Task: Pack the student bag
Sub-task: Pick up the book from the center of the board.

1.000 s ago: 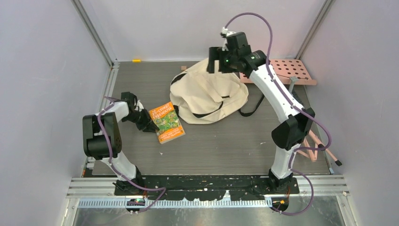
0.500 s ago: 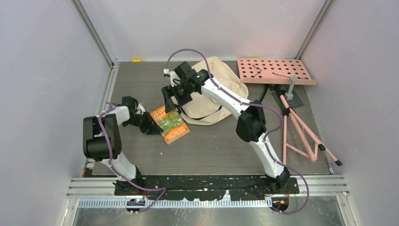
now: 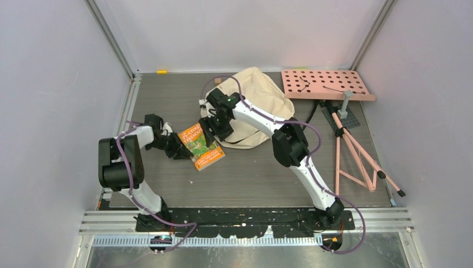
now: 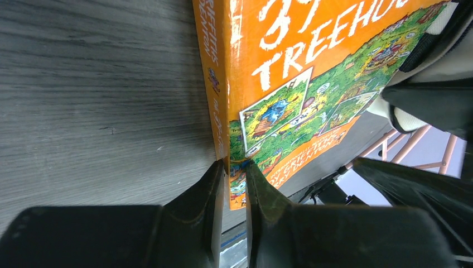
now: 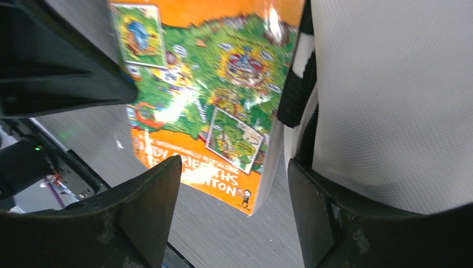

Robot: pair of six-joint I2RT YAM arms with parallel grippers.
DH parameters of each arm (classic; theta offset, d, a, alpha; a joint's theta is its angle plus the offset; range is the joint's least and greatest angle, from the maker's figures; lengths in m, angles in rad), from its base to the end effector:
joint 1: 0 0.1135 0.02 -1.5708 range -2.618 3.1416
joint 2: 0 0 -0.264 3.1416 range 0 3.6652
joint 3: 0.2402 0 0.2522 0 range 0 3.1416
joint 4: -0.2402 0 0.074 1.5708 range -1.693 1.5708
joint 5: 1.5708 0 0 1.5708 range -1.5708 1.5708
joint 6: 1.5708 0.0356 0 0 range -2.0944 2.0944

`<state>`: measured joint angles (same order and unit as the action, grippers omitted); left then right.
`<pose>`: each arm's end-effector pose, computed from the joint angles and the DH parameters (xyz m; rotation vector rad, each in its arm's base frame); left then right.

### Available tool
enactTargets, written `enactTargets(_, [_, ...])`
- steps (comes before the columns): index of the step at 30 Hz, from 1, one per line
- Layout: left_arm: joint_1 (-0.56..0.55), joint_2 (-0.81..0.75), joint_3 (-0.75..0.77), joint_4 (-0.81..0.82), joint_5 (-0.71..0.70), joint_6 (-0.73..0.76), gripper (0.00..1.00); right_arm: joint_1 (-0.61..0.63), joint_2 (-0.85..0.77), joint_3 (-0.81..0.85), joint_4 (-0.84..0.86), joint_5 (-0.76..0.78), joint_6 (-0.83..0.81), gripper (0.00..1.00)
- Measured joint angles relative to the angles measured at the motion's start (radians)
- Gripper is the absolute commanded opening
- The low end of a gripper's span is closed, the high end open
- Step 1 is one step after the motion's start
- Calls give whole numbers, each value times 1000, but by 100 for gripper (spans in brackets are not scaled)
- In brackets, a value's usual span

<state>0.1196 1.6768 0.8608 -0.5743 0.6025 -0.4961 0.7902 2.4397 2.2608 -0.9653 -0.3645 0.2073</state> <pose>0.2784 0.0131 0.1370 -0.8103 2.8206 -0.9451 0.3553 0.3768 0.2018 -0.9260 2.6918 0.7550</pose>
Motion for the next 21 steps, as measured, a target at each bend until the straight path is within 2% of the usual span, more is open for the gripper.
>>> enactTargets(4, [0,0,0,1,0,2,3,0,0,-90,16,8,-3,63])
enactTargets(7, [0,0,-2,2,1,1,3,-2,-10,-129,45,-2,-5,61])
enactTargets(10, [0,-2,-6,8,3,-2,3,-10,-23,-164,75,-28,-2,62])
enactTargets(15, [3,-8,-26,32,23,-11,2,-23,-25,-178,95,-88,7,71])
enactTargets(21, [3,-8,-56,51,69,-21,1,-31,-15,-177,116,-181,40,73])
